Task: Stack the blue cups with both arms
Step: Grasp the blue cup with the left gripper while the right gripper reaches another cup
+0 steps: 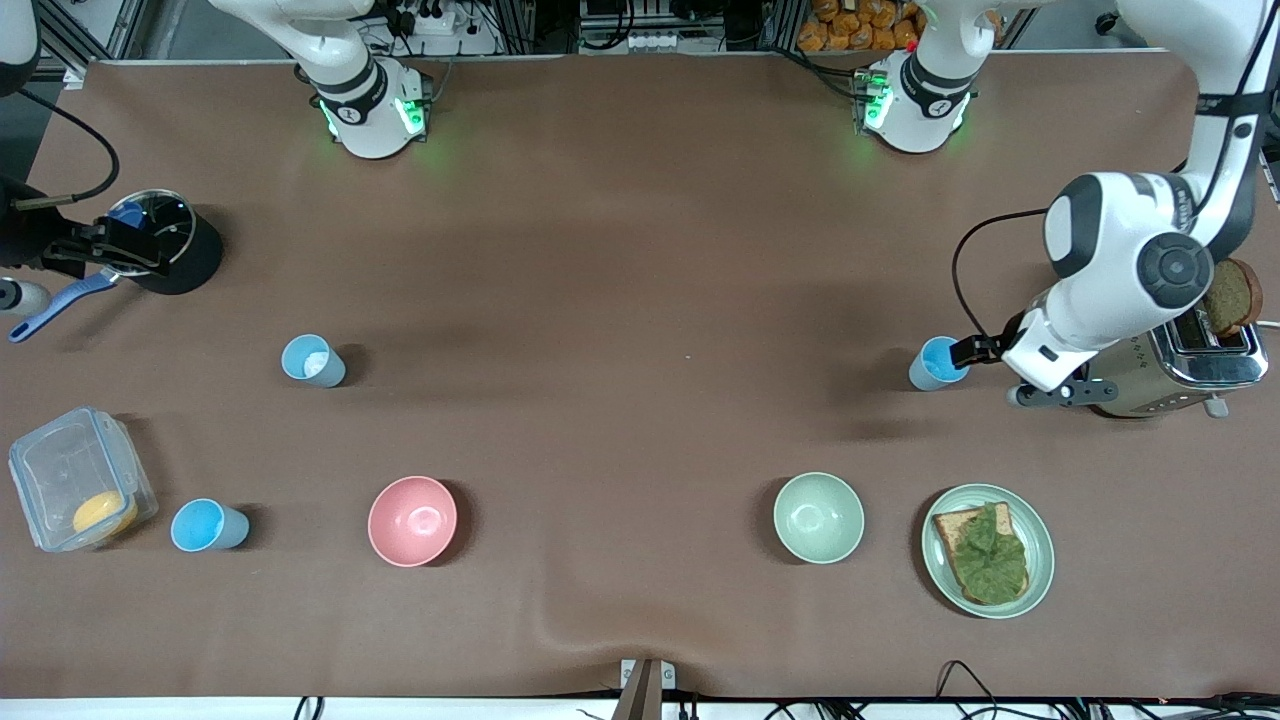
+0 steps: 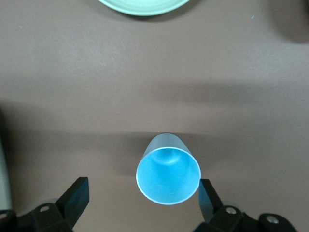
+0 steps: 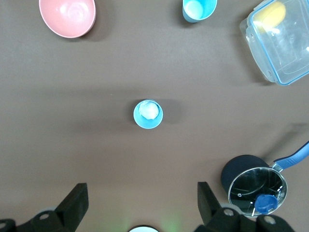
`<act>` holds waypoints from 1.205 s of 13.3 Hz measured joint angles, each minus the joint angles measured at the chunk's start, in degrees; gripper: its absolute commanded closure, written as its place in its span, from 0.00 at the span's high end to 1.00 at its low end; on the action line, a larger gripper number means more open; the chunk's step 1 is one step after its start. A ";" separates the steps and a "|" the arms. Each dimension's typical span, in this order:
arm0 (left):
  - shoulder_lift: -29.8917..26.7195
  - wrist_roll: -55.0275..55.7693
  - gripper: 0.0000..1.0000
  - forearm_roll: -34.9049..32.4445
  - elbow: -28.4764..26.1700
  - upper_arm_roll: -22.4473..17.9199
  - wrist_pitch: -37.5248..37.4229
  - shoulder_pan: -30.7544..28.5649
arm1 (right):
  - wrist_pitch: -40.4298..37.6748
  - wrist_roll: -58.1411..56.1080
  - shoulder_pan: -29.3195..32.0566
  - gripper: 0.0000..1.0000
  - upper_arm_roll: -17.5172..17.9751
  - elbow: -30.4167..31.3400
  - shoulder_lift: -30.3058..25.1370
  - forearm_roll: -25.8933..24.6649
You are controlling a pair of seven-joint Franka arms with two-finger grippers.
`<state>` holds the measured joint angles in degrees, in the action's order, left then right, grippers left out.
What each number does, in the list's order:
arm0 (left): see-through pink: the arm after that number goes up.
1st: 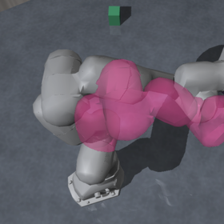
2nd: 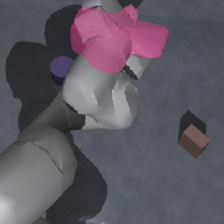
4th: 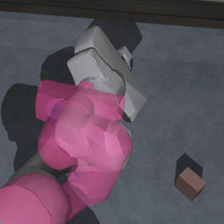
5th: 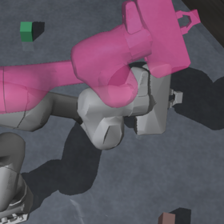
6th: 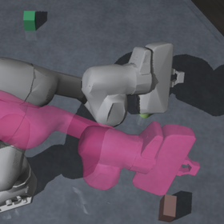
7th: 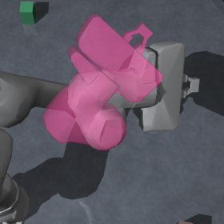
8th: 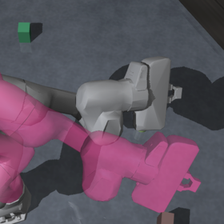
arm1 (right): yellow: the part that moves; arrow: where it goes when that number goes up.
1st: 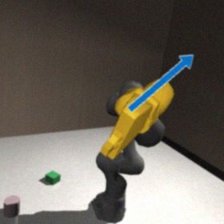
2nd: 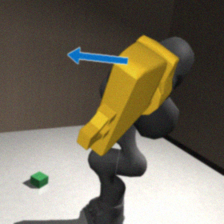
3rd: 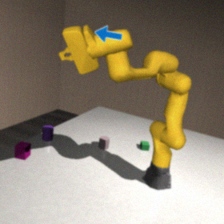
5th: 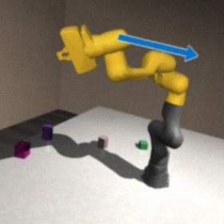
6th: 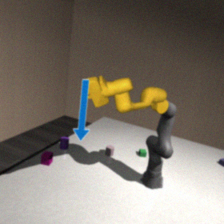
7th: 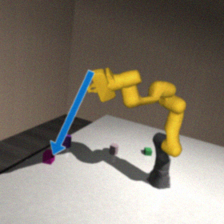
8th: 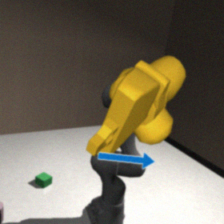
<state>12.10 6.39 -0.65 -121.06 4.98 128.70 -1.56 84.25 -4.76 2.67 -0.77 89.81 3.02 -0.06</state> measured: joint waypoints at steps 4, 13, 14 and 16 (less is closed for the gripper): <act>1.36 -0.01 0.94 -1.09 -3.66 0.01 4.46 0.00 | -1.14 -0.53 -0.95 1.00 0.16 1.03 4.14 -0.01; 2.18 -0.02 0.07 -1.24 -9.13 0.09 10.51 -0.47 | 17.55 0.14 -3.62 1.00 0.09 15.65 13.42 -0.01; 2.30 -0.02 0.00 -1.25 -9.12 0.10 10.63 -0.48 | 21.66 0.14 -3.64 1.00 0.11 18.55 13.42 -0.01; 2.34 -0.02 0.00 -1.25 -8.95 0.10 10.78 -0.48 | 28.49 0.14 -3.67 1.00 0.11 23.82 13.48 -0.01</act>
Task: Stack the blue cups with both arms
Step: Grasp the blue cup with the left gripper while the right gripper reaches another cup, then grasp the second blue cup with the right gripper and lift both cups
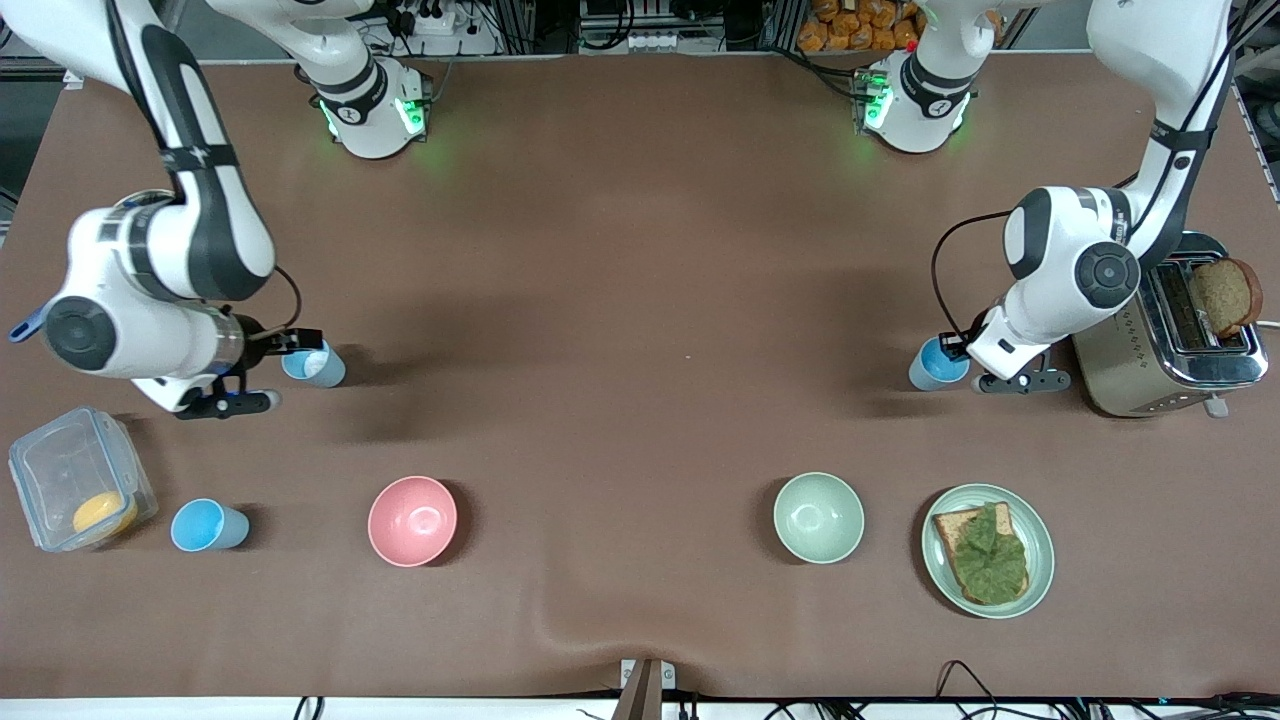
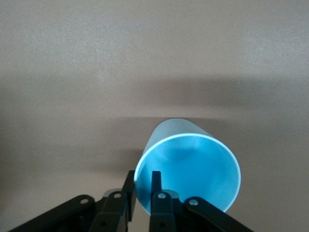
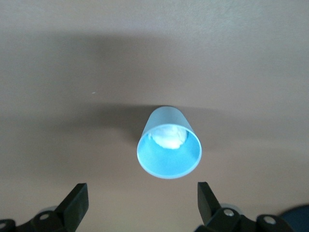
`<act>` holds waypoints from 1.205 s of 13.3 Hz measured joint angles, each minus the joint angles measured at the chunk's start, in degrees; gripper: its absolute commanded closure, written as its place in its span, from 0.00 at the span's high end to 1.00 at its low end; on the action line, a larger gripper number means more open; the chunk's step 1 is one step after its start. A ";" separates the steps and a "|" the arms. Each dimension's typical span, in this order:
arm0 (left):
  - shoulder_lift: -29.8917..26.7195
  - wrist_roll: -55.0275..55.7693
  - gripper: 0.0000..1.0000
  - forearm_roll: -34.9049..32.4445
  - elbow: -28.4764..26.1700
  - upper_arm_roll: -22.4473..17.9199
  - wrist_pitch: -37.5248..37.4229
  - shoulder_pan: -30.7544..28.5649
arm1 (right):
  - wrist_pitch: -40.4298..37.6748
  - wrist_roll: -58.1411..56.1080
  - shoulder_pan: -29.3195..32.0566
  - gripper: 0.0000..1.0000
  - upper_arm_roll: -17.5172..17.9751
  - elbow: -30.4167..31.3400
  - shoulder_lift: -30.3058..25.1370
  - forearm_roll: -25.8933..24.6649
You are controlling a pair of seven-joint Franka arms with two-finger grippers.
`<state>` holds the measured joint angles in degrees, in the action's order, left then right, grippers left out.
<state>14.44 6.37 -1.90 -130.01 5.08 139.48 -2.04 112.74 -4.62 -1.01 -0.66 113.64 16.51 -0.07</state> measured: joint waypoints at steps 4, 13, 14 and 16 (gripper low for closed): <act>-0.15 0.00 0.00 0.00 2.25 0.08 -0.02 -0.04 | 3.86 0.00 -0.09 1.00 0.01 2.90 0.74 0.00; -2.29 2.77 0.00 0.00 21.88 0.57 -22.40 1.45 | 5.20 0.25 -1.18 0.22 0.04 3.03 5.29 0.00; -2.28 2.96 0.00 0.00 22.95 0.58 -23.47 1.79 | 5.19 0.26 -1.18 0.03 0.04 3.03 5.51 0.00; -2.19 5.01 0.00 0.00 24.40 0.73 -25.16 2.40 | 5.15 0.35 -1.18 0.00 0.03 3.01 5.60 0.00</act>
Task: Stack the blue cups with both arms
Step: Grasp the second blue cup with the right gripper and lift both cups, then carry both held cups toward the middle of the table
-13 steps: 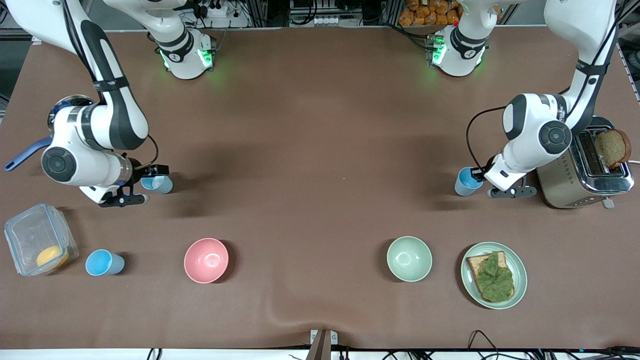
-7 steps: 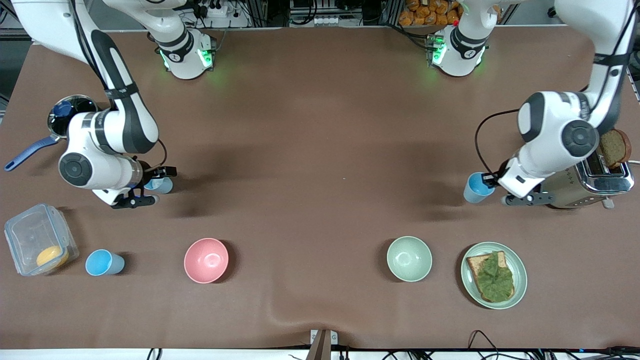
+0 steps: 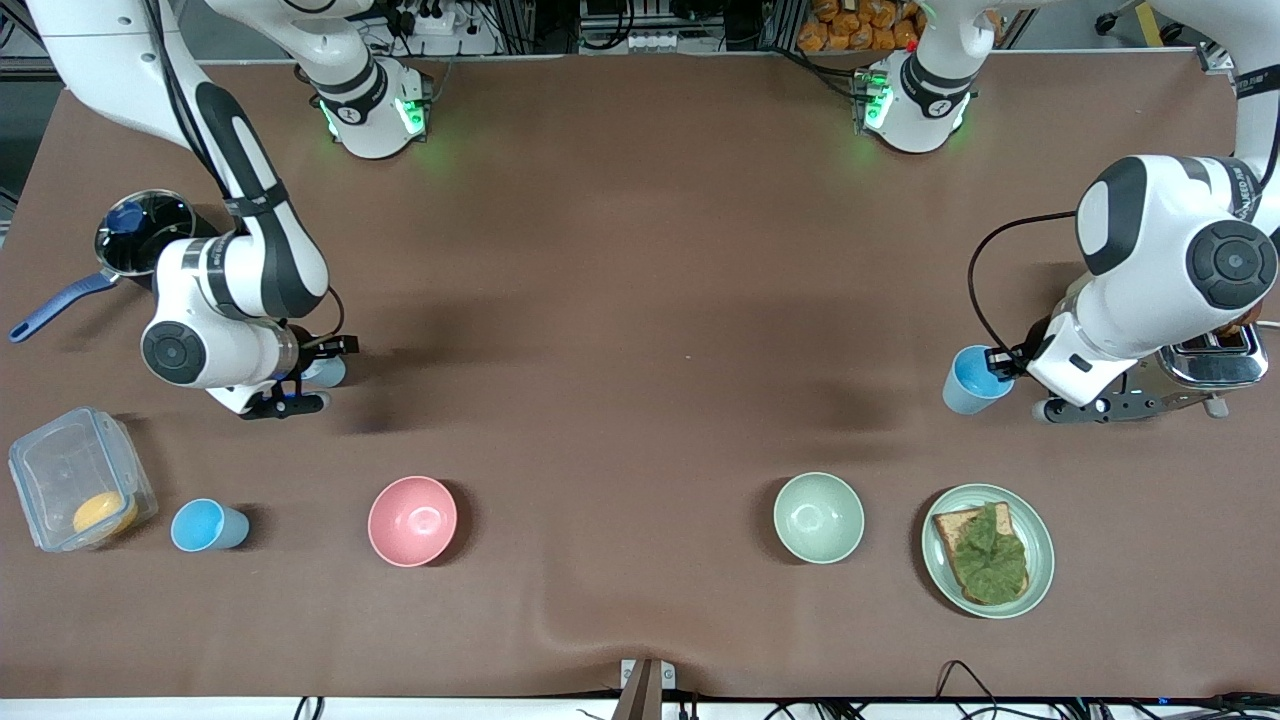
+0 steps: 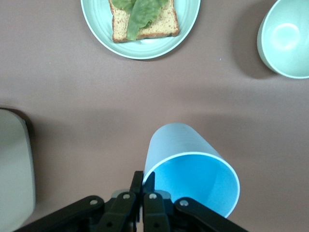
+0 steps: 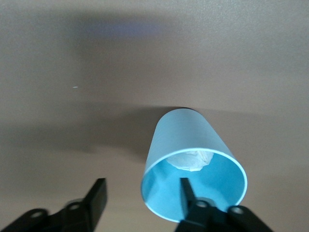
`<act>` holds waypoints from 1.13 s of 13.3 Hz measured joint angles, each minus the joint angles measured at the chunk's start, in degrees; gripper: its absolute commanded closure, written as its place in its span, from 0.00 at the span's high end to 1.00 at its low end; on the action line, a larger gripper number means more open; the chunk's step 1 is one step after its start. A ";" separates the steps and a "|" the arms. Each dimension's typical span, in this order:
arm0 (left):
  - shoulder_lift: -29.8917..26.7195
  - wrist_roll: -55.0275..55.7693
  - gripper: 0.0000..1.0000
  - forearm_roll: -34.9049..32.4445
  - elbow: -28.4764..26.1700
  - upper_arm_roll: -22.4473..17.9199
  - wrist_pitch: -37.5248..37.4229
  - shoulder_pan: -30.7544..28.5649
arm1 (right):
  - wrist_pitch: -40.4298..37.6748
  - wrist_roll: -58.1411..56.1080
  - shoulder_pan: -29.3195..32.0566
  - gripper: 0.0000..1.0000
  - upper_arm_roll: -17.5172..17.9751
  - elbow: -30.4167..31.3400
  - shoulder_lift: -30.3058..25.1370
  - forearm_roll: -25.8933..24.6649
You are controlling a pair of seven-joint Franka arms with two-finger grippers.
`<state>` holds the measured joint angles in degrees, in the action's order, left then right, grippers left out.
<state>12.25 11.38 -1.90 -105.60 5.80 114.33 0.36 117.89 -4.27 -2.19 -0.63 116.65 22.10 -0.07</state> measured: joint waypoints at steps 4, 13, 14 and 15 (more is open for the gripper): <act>0.16 8.04 0.00 0.00 3.73 0.70 -4.10 3.62 | 0.00 0.00 0.00 0.00 0.00 -0.56 0.09 0.00; 2.58 20.14 0.00 4.73 9.87 1.06 -8.88 8.84 | -9.02 9.47 -8.73 0.00 0.33 -10.06 1.14 7.97; 2.75 21.60 0.00 4.85 9.96 1.10 -8.89 9.17 | -9.33 13.94 -11.42 0.00 0.41 -11.32 1.28 10.28; 2.93 23.01 0.00 5.10 10.04 1.12 -8.90 9.75 | -9.32 18.53 -14.33 0.00 0.51 -12.60 1.77 12.38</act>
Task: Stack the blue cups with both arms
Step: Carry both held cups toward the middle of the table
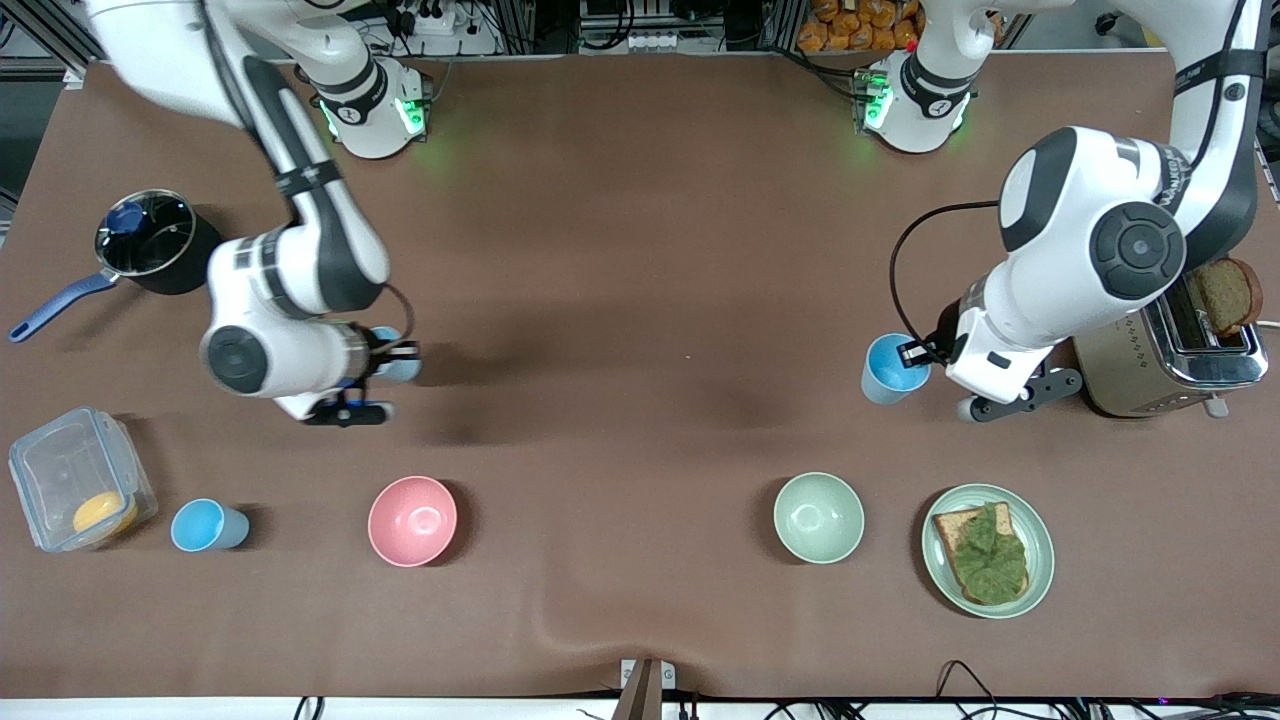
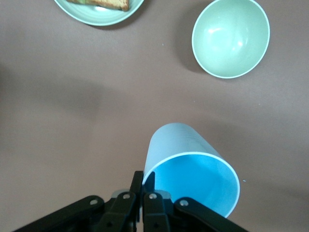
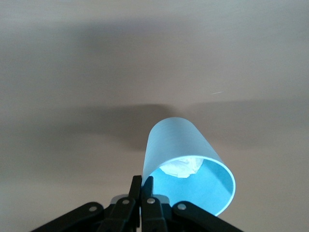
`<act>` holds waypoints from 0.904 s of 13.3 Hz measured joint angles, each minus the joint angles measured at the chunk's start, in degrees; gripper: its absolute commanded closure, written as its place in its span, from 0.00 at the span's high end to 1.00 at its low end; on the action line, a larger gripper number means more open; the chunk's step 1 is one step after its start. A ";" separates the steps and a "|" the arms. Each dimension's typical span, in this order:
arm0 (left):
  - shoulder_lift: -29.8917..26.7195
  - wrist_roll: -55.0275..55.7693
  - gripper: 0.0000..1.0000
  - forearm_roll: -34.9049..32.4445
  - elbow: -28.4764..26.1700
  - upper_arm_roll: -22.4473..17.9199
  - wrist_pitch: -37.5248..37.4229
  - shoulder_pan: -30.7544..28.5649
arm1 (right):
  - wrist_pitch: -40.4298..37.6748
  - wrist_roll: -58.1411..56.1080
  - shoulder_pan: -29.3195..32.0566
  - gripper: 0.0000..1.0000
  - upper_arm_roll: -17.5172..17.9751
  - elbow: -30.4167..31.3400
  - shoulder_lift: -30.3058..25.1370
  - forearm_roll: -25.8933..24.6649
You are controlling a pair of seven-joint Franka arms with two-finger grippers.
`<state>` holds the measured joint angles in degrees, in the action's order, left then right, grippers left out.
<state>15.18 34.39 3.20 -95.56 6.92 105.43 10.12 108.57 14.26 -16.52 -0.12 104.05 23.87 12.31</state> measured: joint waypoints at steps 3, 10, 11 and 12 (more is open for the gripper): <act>0.49 3.72 0.00 0.60 0.21 0.13 0.01 2.82 | 0.82 15.62 -9.18 0.00 0.18 -6.77 4.24 2.63; 2.39 9.88 0.00 2.24 2.24 -0.06 0.36 6.71 | 10.44 33.29 -19.71 0.00 0.13 -16.13 14.12 2.95; 2.47 9.88 0.00 2.24 2.61 -0.15 0.40 6.50 | 10.63 33.80 -20.37 0.00 0.13 -16.24 14.38 2.96; 2.49 9.88 0.00 2.24 3.10 -0.26 0.42 6.24 | 10.67 34.09 -20.81 0.34 0.12 -16.25 14.55 2.97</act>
<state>17.67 44.27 5.44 -92.46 6.66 105.85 16.35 119.24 48.35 -37.32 0.00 87.81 38.42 15.28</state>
